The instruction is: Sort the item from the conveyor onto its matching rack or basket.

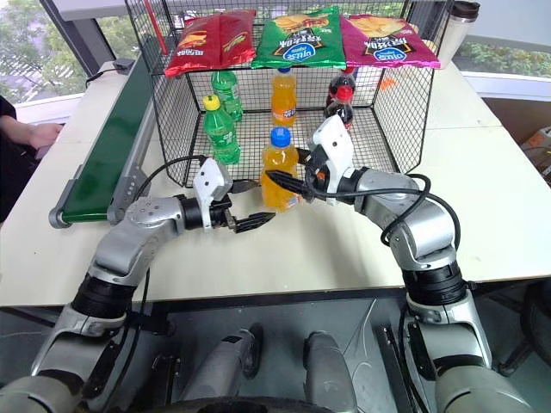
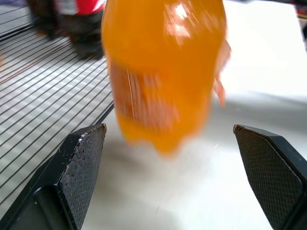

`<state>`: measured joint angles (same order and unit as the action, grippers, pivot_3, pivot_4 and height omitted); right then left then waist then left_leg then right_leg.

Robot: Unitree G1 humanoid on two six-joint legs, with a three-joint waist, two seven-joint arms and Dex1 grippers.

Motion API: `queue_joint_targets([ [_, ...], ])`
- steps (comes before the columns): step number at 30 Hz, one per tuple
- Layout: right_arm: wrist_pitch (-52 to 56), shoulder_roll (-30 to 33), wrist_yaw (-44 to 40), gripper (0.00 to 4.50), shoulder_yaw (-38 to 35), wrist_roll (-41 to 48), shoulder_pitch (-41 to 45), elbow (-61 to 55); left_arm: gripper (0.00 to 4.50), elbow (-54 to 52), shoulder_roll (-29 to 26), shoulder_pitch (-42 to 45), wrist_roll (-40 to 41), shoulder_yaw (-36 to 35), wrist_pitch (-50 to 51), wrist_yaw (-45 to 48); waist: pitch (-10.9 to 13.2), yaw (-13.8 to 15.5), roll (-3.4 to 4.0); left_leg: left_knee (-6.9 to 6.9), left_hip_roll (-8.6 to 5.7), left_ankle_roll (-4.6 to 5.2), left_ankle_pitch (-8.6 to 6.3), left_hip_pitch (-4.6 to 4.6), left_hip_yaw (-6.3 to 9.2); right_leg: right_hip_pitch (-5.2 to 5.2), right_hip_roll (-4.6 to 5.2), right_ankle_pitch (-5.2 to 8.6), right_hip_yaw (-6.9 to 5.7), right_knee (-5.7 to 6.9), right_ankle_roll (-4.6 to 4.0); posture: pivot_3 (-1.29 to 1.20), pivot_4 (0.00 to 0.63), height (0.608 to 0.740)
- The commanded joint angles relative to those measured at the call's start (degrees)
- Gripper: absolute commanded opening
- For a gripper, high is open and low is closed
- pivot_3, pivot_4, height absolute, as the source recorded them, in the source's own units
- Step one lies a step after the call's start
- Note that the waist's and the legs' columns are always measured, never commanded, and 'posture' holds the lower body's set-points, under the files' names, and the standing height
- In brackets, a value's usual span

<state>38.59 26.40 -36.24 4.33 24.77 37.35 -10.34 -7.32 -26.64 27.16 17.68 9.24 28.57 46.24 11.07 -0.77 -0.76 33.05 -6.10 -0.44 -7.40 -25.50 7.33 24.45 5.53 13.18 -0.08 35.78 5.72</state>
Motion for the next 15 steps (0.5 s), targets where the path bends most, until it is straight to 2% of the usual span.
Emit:
queue_joint_targets([
  [1,-6.05,-3.77,6.1,2.32,-1.16,-5.01,5.81,5.43,4.43,-4.57,-1.68,-2.21,0.55,-5.4,1.51,-3.38,0.0,-0.17,0.0,0.0,0.0,0.0,0.0,0.03,-0.03,0.0,0.0,0.03,0.02,0.04,-0.06,0.0,0.15,0.738],
  [6,-12.3,-8.23,10.26,2.32,-1.31,-9.75,10.02,15.98,4.43,-5.13,2.04,-4.41,-2.08,-8.06,-0.55,-12.5,0.0,0.17,0.0,0.0,-0.01,-0.07,0.04,0.08,0.01,0.03,-0.04,0.05,0.02,0.21,-0.1,0.0,0.15,0.738],
  [15,-24.33,-13.68,12.82,2.32,-2.09,-14.53,16.01,34.32,4.43,-7.28,9.54,-8.71,-6.84,-5.41,-2.51,-21.85,0.0,-0.05,0.0,0.0,-0.04,-0.09,0.07,0.1,-0.03,0.06,-0.07,-0.06,0.04,0.32,0.09,0.0,0.15,0.738],
])
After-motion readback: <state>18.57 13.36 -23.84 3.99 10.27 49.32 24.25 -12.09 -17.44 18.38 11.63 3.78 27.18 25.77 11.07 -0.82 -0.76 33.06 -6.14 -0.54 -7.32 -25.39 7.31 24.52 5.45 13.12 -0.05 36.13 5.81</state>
